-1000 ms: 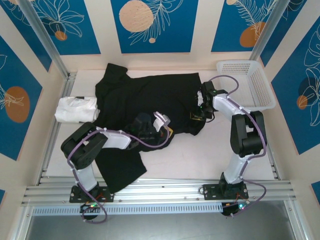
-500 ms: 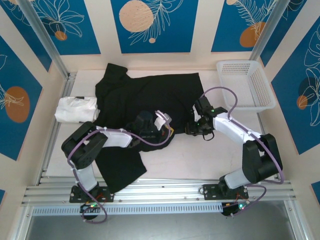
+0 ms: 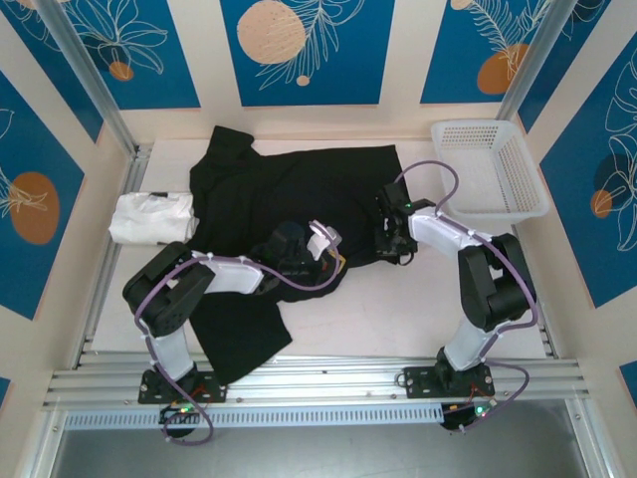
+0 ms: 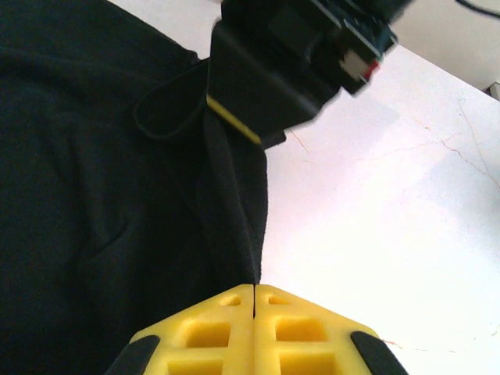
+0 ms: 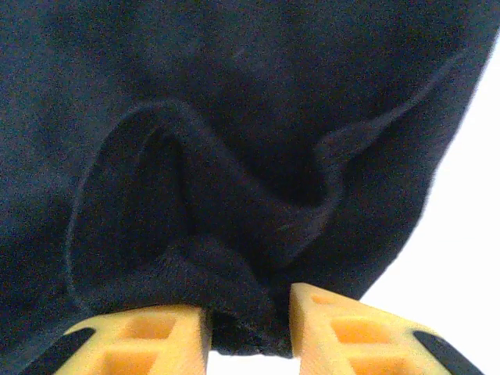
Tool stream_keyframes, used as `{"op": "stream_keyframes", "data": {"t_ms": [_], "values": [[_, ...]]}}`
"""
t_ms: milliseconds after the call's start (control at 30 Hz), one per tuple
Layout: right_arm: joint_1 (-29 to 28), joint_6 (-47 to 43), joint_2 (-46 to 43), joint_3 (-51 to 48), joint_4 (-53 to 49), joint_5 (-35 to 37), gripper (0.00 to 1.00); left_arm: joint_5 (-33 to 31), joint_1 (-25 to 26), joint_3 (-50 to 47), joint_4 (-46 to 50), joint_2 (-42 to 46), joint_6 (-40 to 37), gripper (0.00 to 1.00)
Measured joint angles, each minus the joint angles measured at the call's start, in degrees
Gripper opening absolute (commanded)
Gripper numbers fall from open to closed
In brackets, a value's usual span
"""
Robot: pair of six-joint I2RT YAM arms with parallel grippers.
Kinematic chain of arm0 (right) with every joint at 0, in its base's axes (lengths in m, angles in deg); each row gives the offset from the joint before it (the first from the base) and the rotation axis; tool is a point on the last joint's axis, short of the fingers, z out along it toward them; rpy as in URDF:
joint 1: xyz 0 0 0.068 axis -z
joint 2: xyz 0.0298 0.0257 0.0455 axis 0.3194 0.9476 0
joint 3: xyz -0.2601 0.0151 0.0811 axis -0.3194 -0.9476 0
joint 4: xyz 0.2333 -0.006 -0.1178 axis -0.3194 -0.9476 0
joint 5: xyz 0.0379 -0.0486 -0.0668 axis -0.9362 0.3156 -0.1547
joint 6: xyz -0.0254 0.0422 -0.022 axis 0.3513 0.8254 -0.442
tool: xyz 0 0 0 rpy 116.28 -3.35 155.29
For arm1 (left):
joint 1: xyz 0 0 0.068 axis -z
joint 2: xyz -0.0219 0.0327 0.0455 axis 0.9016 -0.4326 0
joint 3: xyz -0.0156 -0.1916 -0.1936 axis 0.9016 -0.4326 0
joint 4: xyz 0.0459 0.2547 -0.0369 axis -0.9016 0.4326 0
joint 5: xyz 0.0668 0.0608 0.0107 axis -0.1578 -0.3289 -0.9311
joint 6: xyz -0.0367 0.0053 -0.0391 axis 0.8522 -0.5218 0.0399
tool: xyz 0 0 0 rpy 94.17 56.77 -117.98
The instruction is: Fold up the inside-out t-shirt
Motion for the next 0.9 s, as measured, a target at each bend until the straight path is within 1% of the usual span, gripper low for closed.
{"op": "stream_keyframes", "data": {"t_ms": [133, 267, 367, 533, 633, 767, 900], "values": [[4.1, -0.4, -0.2, 0.4, -0.8, 0.8, 0.23, 0.0, 0.0, 0.0, 0.0, 0.0, 0.0, 0.0], [6.5, -0.8, -0.6, 0.4, -1.6, 1.3, 0.22, 0.0, 0.0, 0.0, 0.2, -0.2, 0.0, 0.0], [6.3, -1.1, -2.6, -0.4, -1.4, 0.7, 0.24, 0.0, 0.0, 0.0, 0.7, -0.6, 0.0, 0.0], [4.8, -2.8, -8.5, -4.3, -0.5, -2.6, 0.36, 0.0, 0.0, 0.0, 0.9, -1.1, 0.0, 0.0], [3.4, -3.8, -9.3, -5.3, -0.1, -4.7, 0.41, 0.0, 0.0, 0.0, 0.9, -1.2, 0.0, 0.0], [2.6, -4.8, -7.6, -5.2, 1.2, -6.3, 0.41, 0.0, 0.0, 0.0, 0.9, -1.2, 0.0, 0.0], [2.6, -5.7, -3.9, -3.8, 2.1, -6.8, 0.35, 0.0, 0.0, 0.0, 0.9, -1.2, 0.0, 0.0]]}}
